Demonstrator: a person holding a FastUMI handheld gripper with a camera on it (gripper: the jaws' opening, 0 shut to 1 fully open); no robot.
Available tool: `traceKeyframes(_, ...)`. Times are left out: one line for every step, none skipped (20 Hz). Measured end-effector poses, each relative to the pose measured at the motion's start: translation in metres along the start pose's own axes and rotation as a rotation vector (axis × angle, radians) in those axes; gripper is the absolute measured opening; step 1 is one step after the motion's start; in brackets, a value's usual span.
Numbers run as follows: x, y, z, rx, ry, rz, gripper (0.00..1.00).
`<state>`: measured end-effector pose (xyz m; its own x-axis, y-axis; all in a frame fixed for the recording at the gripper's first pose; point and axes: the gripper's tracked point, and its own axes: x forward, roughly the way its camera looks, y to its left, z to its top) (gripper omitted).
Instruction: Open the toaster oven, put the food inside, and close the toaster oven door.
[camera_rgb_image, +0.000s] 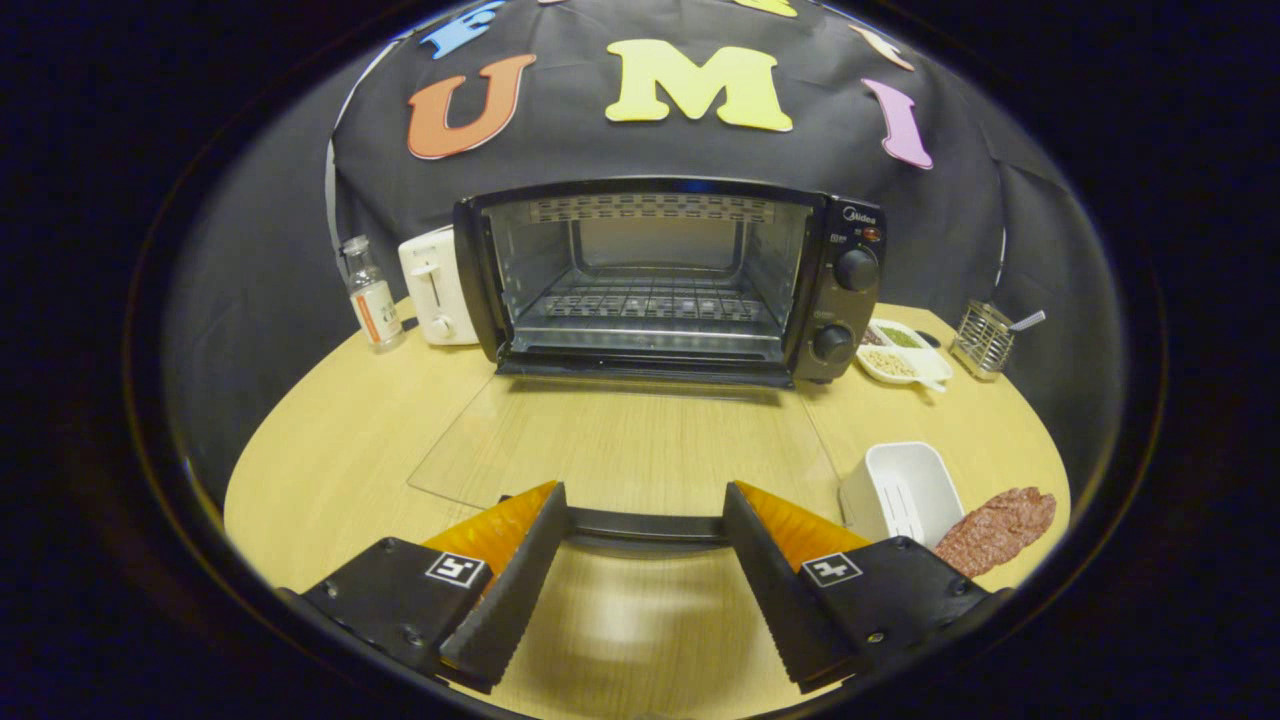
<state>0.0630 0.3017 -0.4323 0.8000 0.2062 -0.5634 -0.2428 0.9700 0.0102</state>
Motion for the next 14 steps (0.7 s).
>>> traceKeyframes(-0.002, -0.001, 0.003, 0.0, -0.005, 0.009, 1.0)
traceKeyframes(-0.005, -0.005, 0.007, -0.006, -0.011, 0.006, 1.0)
traceKeyframes(-0.009, -0.012, 0.012, -0.021, -0.019, 0.003, 1.0)
traceKeyframes(-0.013, -0.019, 0.021, -0.039, -0.03, -0.001, 1.0)
traceKeyframes(-0.017, -0.028, 0.027, -0.051, -0.04, -0.001, 1.0)
traceKeyframes(-0.021, -0.039, 0.036, -0.056, -0.049, 0.001, 1.0)
traceKeyframes(-0.025, -0.052, 0.044, -0.062, -0.059, -0.003, 1.0)
traceKeyframes(-0.031, -0.07, 0.054, -0.076, -0.067, -0.012, 1.0)
traceKeyframes(-0.036, -0.089, 0.06, -0.09, -0.074, -0.023, 1.0)
traceKeyframes(-0.042, -0.11, 0.066, -0.1, -0.082, -0.031, 1.0)
traceKeyframes(-0.047, -0.13, 0.07, -0.105, -0.087, -0.04, 1.0)
traceKeyframes(-0.053, -0.151, 0.074, -0.106, -0.089, -0.044, 1.0)
traceKeyframes(-0.057, -0.172, 0.074, -0.105, -0.089, -0.052, 1.0)
traceKeyframes(-0.063, -0.193, 0.072, -0.103, -0.081, -0.058, 1.0)
